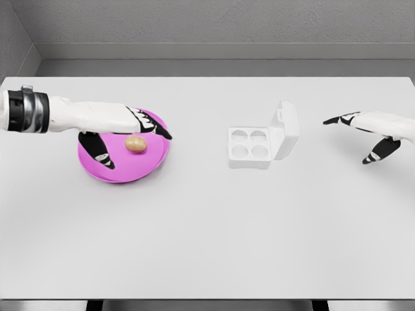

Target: Pack egg into the box and close the box lid

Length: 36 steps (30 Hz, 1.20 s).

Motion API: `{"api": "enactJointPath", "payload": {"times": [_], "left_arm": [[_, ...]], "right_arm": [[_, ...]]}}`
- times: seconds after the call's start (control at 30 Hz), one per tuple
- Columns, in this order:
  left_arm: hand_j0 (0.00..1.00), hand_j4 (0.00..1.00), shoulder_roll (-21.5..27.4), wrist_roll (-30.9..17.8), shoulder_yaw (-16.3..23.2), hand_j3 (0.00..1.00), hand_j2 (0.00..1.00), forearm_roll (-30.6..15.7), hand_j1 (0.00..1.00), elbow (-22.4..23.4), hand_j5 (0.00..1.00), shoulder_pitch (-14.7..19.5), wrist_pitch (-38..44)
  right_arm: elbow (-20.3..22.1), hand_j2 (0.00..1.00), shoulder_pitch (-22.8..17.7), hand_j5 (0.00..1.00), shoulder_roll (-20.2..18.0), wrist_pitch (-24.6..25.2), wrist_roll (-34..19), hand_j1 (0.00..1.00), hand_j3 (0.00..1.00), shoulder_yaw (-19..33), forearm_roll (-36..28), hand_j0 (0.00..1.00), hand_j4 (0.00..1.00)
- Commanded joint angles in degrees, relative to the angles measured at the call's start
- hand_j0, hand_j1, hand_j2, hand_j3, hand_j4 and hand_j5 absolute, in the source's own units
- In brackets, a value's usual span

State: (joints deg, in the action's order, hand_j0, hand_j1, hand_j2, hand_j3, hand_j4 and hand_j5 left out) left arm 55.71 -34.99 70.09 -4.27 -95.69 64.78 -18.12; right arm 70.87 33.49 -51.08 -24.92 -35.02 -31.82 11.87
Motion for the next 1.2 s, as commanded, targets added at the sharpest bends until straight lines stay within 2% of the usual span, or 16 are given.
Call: {"api": "enactJointPath", "payload": {"times": [0.0, 0.1, 0.33, 0.4, 0.47, 0.67, 0.7, 0.83, 1.03, 1.17], "left_arm": [[1.00, 1.00, -0.2, 0.0, 0.3, 1.00, 1.00, 3.2, 1.00, 1.1, 1.00, 0.0, 1.2], [1.00, 1.00, -2.9, 0.0, 1.0, 1.00, 1.00, 6.6, 1.00, 5.6, 1.00, 0.3, 1.2], [1.00, 1.00, -3.2, 0.0, 0.9, 1.00, 1.00, 6.6, 1.00, 5.5, 1.00, 0.5, 0.7], [1.00, 1.00, -3.5, 0.0, 0.9, 1.00, 1.00, 6.7, 1.00, 6.0, 1.00, 0.4, 0.7], [1.00, 1.00, -3.9, 0.0, 0.9, 1.00, 1.00, 6.6, 1.00, 6.8, 1.00, 0.2, 0.7], [1.00, 1.00, -9.2, 0.0, 0.4, 1.00, 1.00, 6.7, 1.00, 16.4, 1.00, -0.4, 0.6], [1.00, 1.00, -9.8, 0.0, 0.6, 1.00, 1.00, 6.8, 1.00, 17.8, 1.00, -0.5, 0.5], [1.00, 1.00, -10.5, 0.0, 0.2, 1.00, 1.00, 6.8, 1.00, 20.5, 1.00, -1.0, 0.5], [1.00, 1.00, -10.6, 0.0, 0.0, 1.00, 1.00, 6.8, 1.00, 20.7, 1.00, -2.1, 0.7], [1.00, 1.00, -13.1, 0.0, 0.1, 1.00, 1.00, 6.8, 1.00, 23.6, 1.00, -2.5, 0.8]], "right_arm": [[0.1, 1.00, 0.0, 1.00, -0.1, -0.1, 0.0, 1.00, 1.00, -0.1, -0.2, 1.00, 1.00], [0.1, 1.00, 0.3, 1.00, -0.1, -0.1, 0.0, 1.00, 1.00, -0.1, -0.2, 1.00, 1.00], [0.1, 1.00, 2.4, 1.00, -1.8, -0.9, 0.0, 1.00, 1.00, -2.8, -0.1, 1.00, 1.00], [-0.1, 1.00, 2.4, 1.00, -2.6, -4.3, 0.0, 1.00, 1.00, -3.0, -0.2, 1.00, 1.00], [-0.1, 1.00, 2.7, 1.00, -2.7, -5.4, 0.0, 1.00, 1.00, -2.8, -0.2, 1.00, 1.00], [1.6, 1.00, 2.5, 1.00, -5.2, -6.3, 0.0, 1.00, 1.00, -2.9, -0.1, 1.00, 1.00], [1.9, 1.00, 2.5, 1.00, -5.2, -7.6, 0.0, 1.00, 1.00, -3.0, -0.1, 1.00, 1.00], [1.9, 1.00, 2.5, 1.00, -4.6, -7.9, 0.0, 1.00, 1.00, -3.0, -0.1, 1.00, 1.00], [1.5, 1.00, 2.1, 1.00, -2.9, -7.9, 0.0, 1.00, 1.00, -2.9, -0.1, 1.00, 1.00], [1.6, 1.00, 2.1, 1.00, -2.6, -7.9, 0.0, 1.00, 1.00, -3.0, -0.2, 1.00, 1.00]]}}
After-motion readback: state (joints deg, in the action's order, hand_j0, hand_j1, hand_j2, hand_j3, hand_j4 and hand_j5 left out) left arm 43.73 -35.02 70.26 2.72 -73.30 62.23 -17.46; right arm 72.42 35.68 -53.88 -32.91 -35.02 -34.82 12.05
